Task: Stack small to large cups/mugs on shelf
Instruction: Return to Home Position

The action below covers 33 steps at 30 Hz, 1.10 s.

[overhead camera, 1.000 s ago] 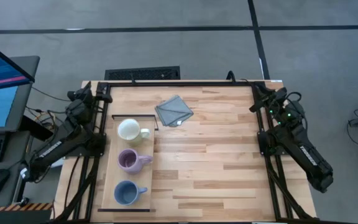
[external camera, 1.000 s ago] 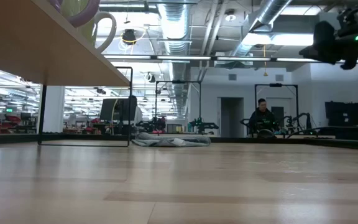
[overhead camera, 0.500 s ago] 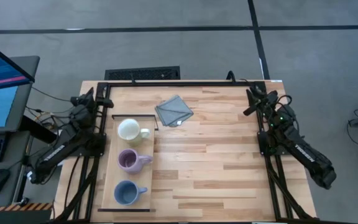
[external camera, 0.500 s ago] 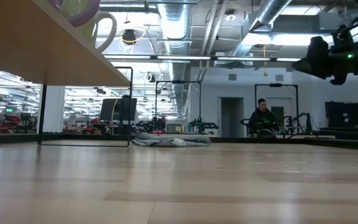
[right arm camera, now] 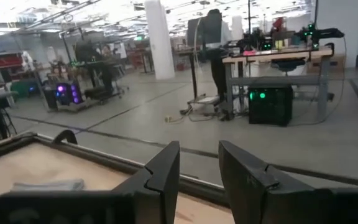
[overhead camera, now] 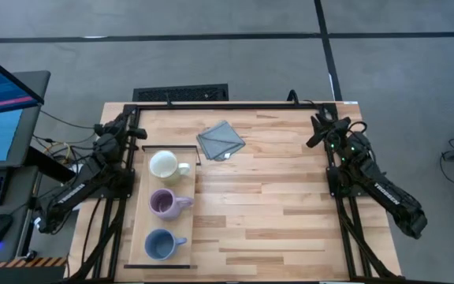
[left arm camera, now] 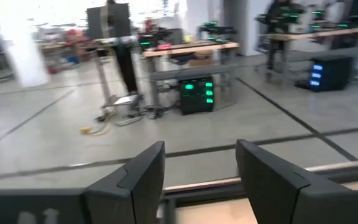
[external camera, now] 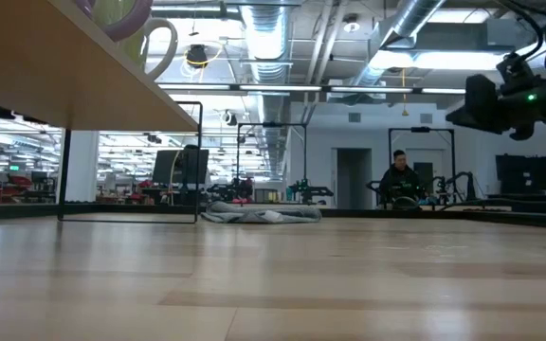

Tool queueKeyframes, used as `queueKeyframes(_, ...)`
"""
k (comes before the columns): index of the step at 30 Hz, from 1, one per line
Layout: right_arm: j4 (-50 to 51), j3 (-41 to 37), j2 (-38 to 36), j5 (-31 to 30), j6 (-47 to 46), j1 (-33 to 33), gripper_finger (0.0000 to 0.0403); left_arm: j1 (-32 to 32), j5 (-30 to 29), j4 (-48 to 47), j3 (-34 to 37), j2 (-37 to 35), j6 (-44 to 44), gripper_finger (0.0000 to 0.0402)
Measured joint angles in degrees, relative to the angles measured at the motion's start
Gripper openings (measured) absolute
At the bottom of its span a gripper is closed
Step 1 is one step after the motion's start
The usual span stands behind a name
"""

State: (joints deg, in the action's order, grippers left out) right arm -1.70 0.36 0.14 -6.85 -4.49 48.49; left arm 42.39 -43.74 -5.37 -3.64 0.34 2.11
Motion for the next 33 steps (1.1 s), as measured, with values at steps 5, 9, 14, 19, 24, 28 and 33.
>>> queueKeyframes(5,0.0,0.0,0.2,0.7,0.5,-0.1,0.0134,0.0,4.7,0.0,0.0,0.0,2.0,0.0189)
queueKeyframes(9,0.0,0.0,0.2,0.8,0.5,-0.1,0.0134,0.0,4.9,-0.1,0.0,0.0,2.6,0.0189)
queueKeyframes(14,0.0,0.0,0.3,1.0,0.0,-0.9,0.0134,0.0,4.9,-0.2,0.0,0.0,2.6,0.0189)
queueKeyframes(19,0.0,0.0,2.6,1.0,0.0,-2.0,0.0134,0.0,4.8,-0.2,0.0,0.0,2.6,0.0189)
queueKeyframes(24,0.0,-0.1,6.8,1.0,0.0,-3.0,0.0134,0.0,4.8,-0.2,0.0,0.0,2.6,0.0189)
queueKeyframes(28,0.0,-0.1,11.5,1.0,0.5,-3.0,0.0134,0.0,4.8,-0.2,0.0,0.0,2.6,0.0189)
queueKeyframes(33,0.0,-0.1,17.2,1.0,0.4,-3.0,0.0134,0.0,4.8,-0.3,0.0,0.0,2.6,0.0189)
